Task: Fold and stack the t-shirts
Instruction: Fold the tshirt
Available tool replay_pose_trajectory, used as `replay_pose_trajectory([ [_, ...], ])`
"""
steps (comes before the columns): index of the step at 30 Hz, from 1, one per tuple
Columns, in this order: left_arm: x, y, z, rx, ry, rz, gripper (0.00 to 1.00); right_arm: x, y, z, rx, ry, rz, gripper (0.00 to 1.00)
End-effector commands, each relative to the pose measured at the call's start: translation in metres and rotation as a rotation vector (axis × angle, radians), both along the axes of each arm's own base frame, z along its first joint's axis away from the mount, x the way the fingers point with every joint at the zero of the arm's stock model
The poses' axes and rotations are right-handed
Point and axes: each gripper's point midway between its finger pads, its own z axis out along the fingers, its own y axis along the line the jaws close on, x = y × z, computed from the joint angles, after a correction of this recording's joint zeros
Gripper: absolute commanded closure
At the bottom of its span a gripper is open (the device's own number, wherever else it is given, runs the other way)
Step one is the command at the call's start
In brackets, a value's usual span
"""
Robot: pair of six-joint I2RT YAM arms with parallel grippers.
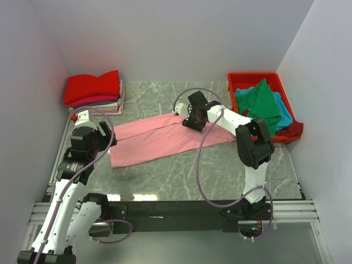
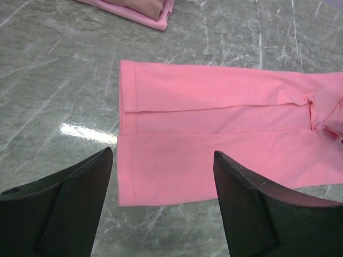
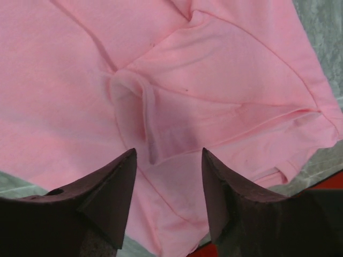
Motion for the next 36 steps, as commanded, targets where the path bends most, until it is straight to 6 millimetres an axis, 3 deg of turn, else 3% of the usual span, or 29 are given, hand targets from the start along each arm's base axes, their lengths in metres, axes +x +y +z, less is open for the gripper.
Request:
replay_pose_trajectory([
  [1, 0.004, 0.003, 0.009, 0.007, -0.044, 0.011, 0.19, 0.019, 0.009, 0.010, -0.008, -0.057, 0.008, 0.43],
  [4, 0.004, 0.003, 0.010, 0.009, -0.045, 0.010, 0.19, 0.023, 0.012, 0.007, -0.015, -0.050, 0.015, 0.52],
  [8, 0.004, 0.003, 0.008, 0.009, -0.042, 0.010, 0.19, 0.028, 0.018, 0.004, -0.027, -0.043, 0.026, 0.86],
  [12, 0.004, 0.003, 0.009, 0.009, -0.043, 0.010, 0.19, 0.037, 0.030, 0.013, -0.053, -0.093, 0.060, 0.93],
  [16, 0.004, 0.003, 0.008, 0.010, -0.042, 0.012, 0.19, 0.045, 0.047, 0.014, -0.100, -0.153, 0.116, 0.88],
  [17, 0.004, 0.003, 0.008, 0.009, -0.041, 0.012, 0.19, 0.044, 0.055, 0.010, -0.115, -0.162, 0.129, 0.78],
  [20, 0.004, 0.003, 0.007, 0.010, -0.036, 0.014, 0.18, 0.058, 0.059, 0.012, -0.184, -0.253, 0.106, 0.64],
  [25, 0.008, -0.001, 0.003, 0.007, -0.021, -0.010, 0.18, 0.081, 0.067, 0.046, -0.128, -0.425, -0.039, 0.51],
  [30, 0.022, -0.011, -0.003, -0.023, 0.007, -0.046, 0.18, 0.089, 0.048, 0.095, 0.131, -0.412, -0.213, 0.46],
  [33, 0.031, -0.019, -0.009, -0.088, 0.024, -0.039, 0.18, 0.053, 0.063, 0.113, 0.338, -0.177, -0.053, 0.44],
  [34, 0.033, -0.020, -0.010, -0.108, 0.029, -0.030, 0.18, 0.023, 0.059, 0.118, 0.367, -0.072, 0.033, 0.44],
  [35, 0.035, -0.021, -0.010, -0.138, 0.033, -0.011, 0.18, -0.021, 0.084, 0.116, 0.492, 0.077, 0.215, 0.41],
  [36, 0.039, -0.019, -0.008, -0.144, 0.037, 0.010, 0.18, -0.043, 0.089, 0.113, 0.495, 0.098, 0.340, 0.41],
])
